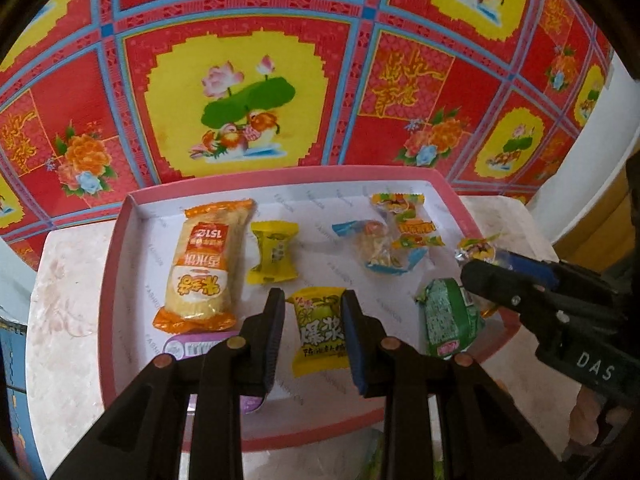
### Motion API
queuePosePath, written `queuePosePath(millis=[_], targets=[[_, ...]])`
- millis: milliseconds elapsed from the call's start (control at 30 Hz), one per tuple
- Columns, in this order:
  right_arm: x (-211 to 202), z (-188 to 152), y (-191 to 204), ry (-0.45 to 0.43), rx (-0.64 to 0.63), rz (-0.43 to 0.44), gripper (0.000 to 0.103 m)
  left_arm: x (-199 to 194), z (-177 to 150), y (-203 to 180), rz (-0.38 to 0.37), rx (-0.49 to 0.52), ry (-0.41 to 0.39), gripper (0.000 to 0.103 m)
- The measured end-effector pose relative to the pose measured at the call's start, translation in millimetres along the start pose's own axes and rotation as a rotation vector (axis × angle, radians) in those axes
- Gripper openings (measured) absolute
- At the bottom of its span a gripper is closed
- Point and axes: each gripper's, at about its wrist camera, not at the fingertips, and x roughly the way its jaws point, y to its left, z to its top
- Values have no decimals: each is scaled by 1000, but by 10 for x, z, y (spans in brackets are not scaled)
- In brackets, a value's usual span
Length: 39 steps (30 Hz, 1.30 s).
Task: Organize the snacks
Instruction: 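Carry the candy over the pink tray with the left tool while the right tool carries the gummy pack there, then open both tools to drop the candy and gummy pack into the tray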
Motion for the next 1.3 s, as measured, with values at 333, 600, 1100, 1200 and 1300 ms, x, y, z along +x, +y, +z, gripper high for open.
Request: queuePosePath(millis=[333, 600, 1100, 1200, 1300], targets=[[107, 91, 76, 10, -29, -18, 36, 283, 57, 4, 39, -6, 22, 30], [297, 122, 62, 34, -25, -27, 36, 472, 110, -42, 60, 14, 24, 30], [435, 116, 9, 66, 13, -25, 37, 526, 177, -68, 75, -11, 20, 37], [457, 114, -15, 78, 21, -37, 37, 556, 191, -83, 74, -4, 23, 44], [473, 87, -83, 92, 56, -39, 39, 575, 209, -131, 75, 14, 25, 50]])
